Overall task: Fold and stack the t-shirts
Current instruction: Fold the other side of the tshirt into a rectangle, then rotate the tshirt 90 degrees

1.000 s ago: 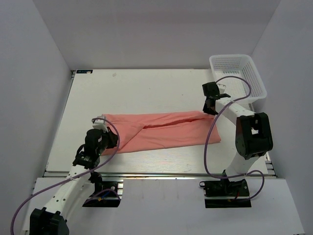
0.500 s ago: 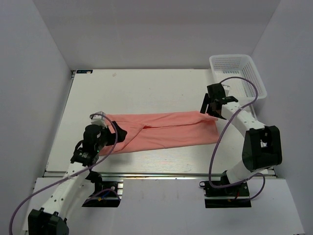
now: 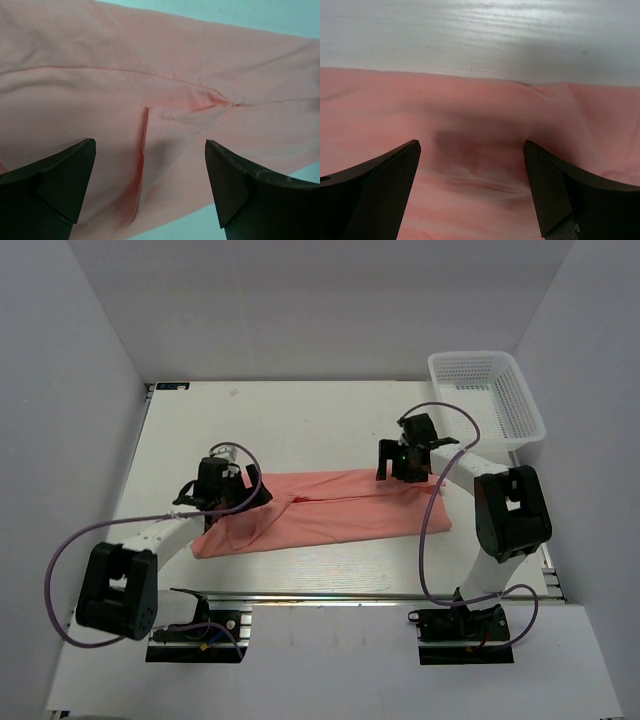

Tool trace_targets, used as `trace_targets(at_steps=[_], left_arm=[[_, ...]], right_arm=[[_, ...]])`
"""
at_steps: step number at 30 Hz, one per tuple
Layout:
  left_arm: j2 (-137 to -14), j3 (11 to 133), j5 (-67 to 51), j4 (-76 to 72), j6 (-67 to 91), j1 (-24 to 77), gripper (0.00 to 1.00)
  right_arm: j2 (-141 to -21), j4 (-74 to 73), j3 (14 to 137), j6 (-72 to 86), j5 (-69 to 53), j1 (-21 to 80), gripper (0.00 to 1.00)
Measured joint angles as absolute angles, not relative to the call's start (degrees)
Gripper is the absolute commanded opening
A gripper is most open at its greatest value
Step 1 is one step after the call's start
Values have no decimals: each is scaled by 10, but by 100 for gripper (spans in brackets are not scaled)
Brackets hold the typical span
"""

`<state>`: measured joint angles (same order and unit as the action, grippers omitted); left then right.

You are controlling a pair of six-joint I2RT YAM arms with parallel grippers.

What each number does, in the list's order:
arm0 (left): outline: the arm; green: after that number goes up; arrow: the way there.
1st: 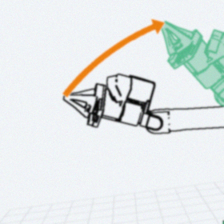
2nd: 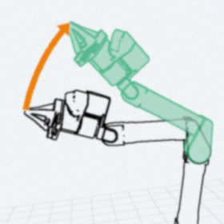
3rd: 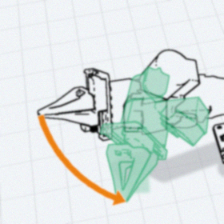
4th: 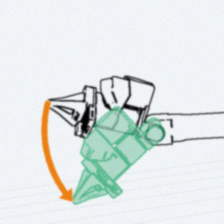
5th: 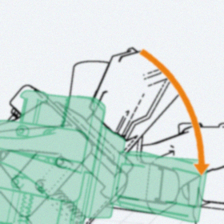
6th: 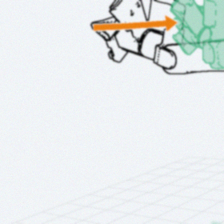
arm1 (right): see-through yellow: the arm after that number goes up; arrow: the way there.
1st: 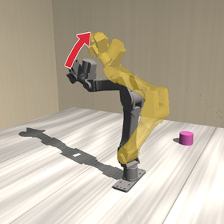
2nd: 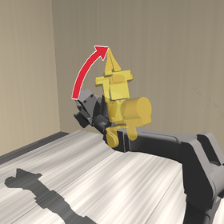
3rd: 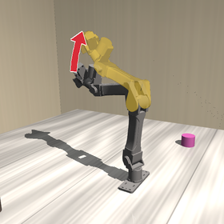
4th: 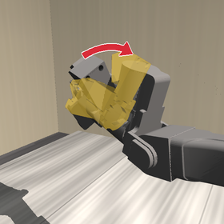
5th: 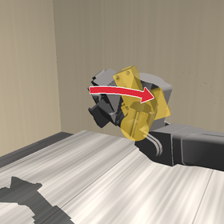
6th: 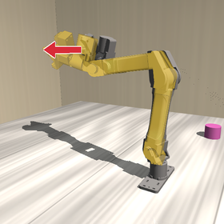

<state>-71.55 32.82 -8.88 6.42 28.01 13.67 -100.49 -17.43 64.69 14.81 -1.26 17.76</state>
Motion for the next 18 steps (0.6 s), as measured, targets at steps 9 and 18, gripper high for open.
trace_targets(at_steps=[9,18], left_arm=[[-860,415,-56,105,319,132,100],[-1048,642,-35,182,320,124,100]], right_arm=[[-1008,-174,609,220,-16,101,89],[-938,-83,505,217,-74,89,89]])
